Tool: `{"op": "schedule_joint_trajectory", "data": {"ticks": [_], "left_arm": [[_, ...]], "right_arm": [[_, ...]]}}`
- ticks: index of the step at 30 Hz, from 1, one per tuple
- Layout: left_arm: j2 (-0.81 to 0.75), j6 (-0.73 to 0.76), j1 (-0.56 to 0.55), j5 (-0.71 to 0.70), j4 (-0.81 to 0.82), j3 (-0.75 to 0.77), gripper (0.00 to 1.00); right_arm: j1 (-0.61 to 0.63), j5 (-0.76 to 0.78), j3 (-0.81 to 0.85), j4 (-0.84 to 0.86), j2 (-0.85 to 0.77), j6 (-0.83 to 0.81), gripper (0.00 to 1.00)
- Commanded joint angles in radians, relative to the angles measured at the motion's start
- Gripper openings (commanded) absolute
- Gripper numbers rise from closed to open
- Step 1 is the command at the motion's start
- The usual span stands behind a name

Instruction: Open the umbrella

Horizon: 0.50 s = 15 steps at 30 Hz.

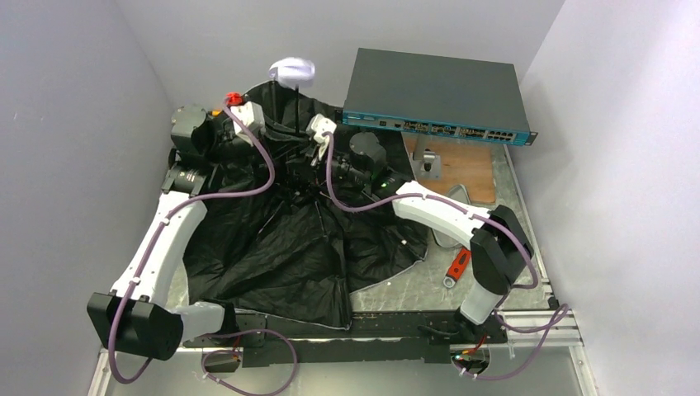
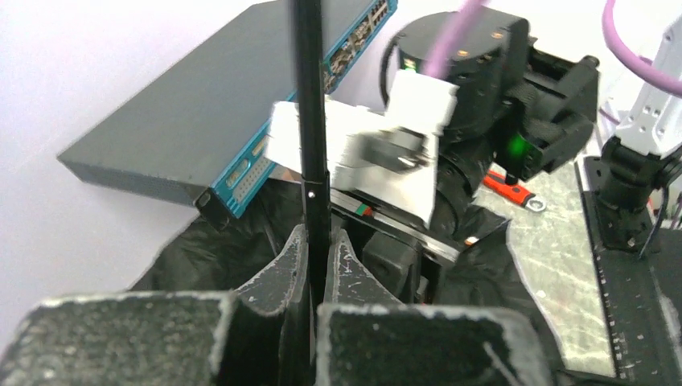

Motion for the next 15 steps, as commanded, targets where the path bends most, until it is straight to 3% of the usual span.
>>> {"op": "schedule_joint_trajectory", "data": {"ticks": [1, 3, 6, 8, 11, 15], "left_arm": [[-0.049, -0.052, -0.004, -0.054, 0.043, 0.02, 0.0], [-0.056, -0.128, 0.013, -0.112, 0.033, 0.023, 0.15], [-0.093, -0.32, 0.104, -0.129, 0.169, -0.05, 0.5], [-0.126, -0.397, 0.176, -0.172, 0.21, -0.094, 0.61], [-0.14, -0.421, 0.27, -0.199, 0.117, -0.139, 0.62], [-0.115, -0.475, 0.298, -0.164, 0.099, -0.254, 0.46]], "right_arm": [[0.002, -0.018, 0.037, 0.068, 0.009, 0.043, 0.0], [0.001, -0.009, 0.018, 0.086, 0.003, 0.046, 0.0], [-0.002, 0.008, 0.005, 0.096, -0.004, 0.046, 0.0], [-0.006, 0.012, 0.001, 0.104, -0.005, 0.046, 0.0], [-0.009, 0.011, 0.009, 0.119, -0.001, 0.045, 0.0], [-0.009, 0.014, 0.032, 0.126, 0.012, 0.049, 0.0]]}}
